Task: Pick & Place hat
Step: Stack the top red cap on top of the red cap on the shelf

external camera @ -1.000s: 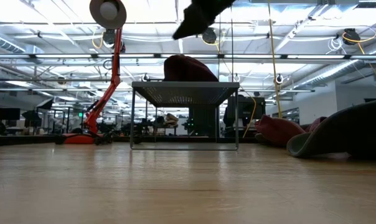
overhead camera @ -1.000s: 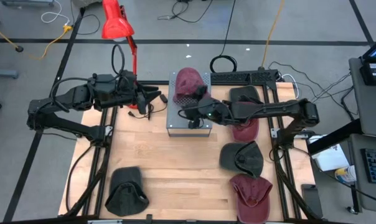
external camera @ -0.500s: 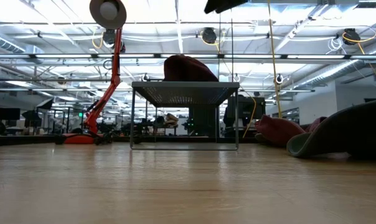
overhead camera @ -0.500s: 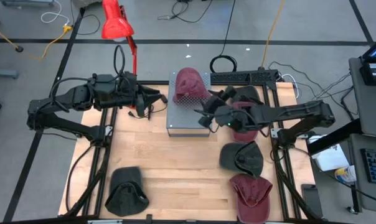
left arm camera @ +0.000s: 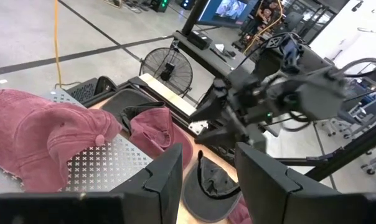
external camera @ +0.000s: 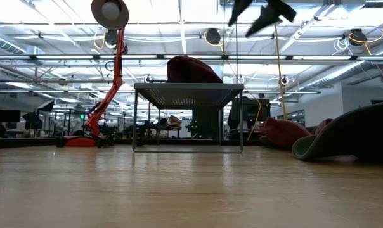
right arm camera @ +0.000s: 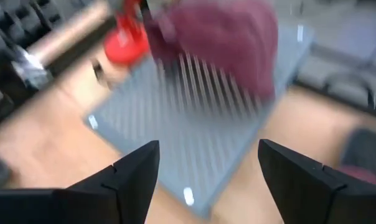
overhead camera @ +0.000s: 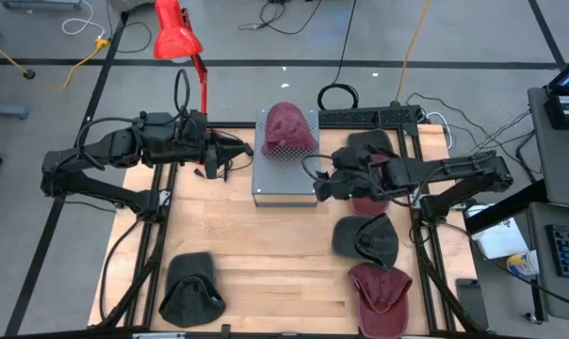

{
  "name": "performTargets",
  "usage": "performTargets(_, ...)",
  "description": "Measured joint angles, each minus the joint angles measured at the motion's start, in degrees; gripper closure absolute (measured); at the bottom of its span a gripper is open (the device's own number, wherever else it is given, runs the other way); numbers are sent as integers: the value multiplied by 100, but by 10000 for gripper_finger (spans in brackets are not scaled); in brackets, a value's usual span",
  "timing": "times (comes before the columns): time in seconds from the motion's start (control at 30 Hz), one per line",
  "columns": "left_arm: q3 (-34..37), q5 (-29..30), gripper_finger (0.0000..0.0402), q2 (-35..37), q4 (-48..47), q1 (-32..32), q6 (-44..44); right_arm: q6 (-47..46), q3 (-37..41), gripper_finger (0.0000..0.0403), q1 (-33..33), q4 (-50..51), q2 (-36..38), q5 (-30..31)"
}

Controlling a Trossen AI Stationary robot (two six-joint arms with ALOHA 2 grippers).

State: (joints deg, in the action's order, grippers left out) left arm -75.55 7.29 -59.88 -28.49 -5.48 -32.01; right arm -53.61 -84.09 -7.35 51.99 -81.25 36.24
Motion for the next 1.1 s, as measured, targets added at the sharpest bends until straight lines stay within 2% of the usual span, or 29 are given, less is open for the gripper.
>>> performTargets(0.07, 0, 0, 252, 0, 2, 0, 0, -296, 0, 137, 68, 398, -3, -326)
performTargets(0.23, 0, 0, 252, 0, 2, 0, -10, -967, 11, 154, 169, 1054, -49, -484)
performTargets(0.43, 0, -188, 252, 0, 2, 0, -106, -1695, 639, 164, 304, 979, -29, -534)
performTargets(0.57, 0, -323, 252, 0, 2, 0, -153, -2158, 1377, 164, 354, 688, -10, -976)
performTargets(0.8, 0, -336, 252, 0, 0, 0, -153, -2687, 2648, 166, 337, -468, -16, -1543)
performTargets(1.1, 0, -619, 252, 0, 2, 0, -153, -2946, 3397, 175, 341, -719, -18, -1686)
